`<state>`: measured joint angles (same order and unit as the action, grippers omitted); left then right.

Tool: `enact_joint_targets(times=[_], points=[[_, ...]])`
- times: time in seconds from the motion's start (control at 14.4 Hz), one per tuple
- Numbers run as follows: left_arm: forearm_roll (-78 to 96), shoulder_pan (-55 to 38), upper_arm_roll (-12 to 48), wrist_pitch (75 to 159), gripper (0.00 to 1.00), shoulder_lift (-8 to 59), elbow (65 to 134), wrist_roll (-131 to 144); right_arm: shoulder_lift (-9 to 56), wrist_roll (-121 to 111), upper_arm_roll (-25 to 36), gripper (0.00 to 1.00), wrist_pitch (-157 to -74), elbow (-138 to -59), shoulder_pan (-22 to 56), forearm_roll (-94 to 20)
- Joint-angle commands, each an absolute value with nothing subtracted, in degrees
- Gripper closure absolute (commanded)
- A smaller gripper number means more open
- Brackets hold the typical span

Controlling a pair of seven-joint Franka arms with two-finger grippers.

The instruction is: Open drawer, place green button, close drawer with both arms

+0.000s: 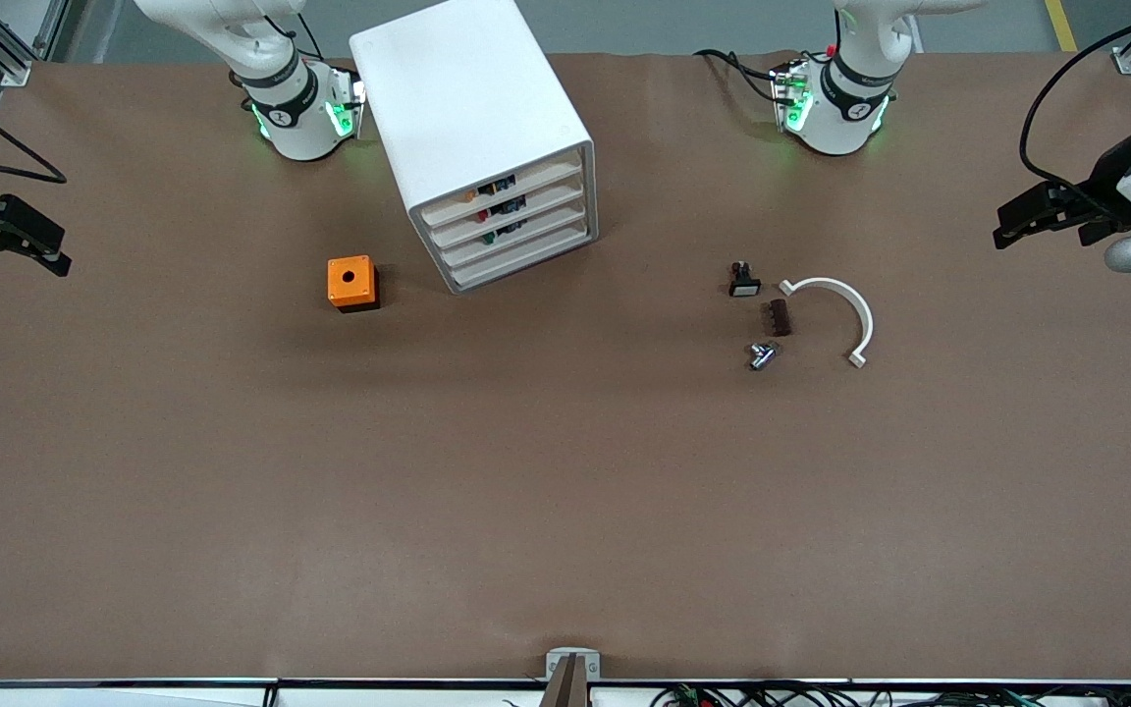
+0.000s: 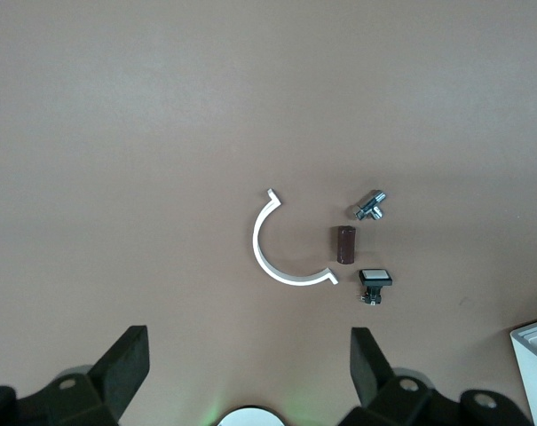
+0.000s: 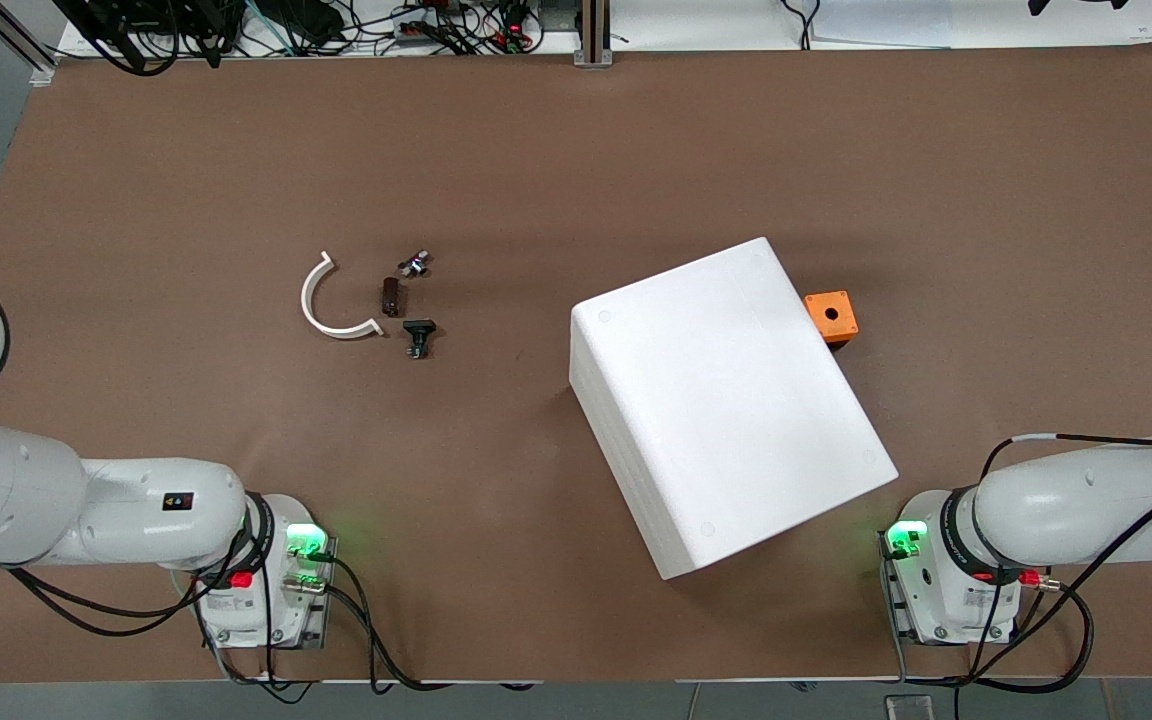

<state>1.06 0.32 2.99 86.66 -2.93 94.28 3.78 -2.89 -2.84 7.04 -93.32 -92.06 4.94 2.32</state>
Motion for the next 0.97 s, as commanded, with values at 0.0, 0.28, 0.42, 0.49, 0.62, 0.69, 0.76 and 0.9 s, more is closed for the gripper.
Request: enact_joint_targets(times=[0.0, 0.28, 0.42, 0.49, 0.62, 0.69, 0.76, 0.9], points=[[0.0, 0.53, 3.6, 85.08, 0.0, -2.99, 92.9, 2.9, -2.72, -3.69, 7.03, 0.0, -92.55, -90.97, 3.96, 1.32], [0.44, 0.44, 3.6, 84.2, 0.0, -2.99, 92.81, 2.99, -2.72, -3.6, 7.03, 0.0, -92.55, -90.79, 3.78, 1.32], [0.53, 0.44, 3.6, 84.2, 0.0, -2.64, 92.03, 3.25, -2.72, -3.6, 7.03, 0.0, -92.29, -90.7, 3.43, 1.23], [0.61, 0.53, 3.6, 84.2, 0.0, -2.2, 91.33, 3.34, -2.81, -3.6, 6.94, 0.0, -92.11, -90.79, 3.43, 1.23], [0.62, 0.79, 3.52, 84.2, 0.0, -2.11, 91.06, 2.81, -2.9, -3.6, 6.94, 0.0, -92.02, -90.79, 3.43, 1.23], [0.62, 0.79, 3.52, 84.2, 0.0, -2.11, 91.14, 2.81, -2.9, -3.6, 6.94, 0.0, -92.11, -90.79, 3.34, 1.23], [0.62, 0.79, 3.6, 84.2, 0.0, -2.11, 91.14, 2.81, -2.81, -3.6, 7.03, 0.0, -92.02, -90.79, 2.99, 1.23], [0.53, 0.7, 3.6, 84.2, 0.0, -2.11, 91.14, 2.81, -2.81, -3.6, 7.03, 0.0, -91.85, -90.97, 2.64, 1.23]])
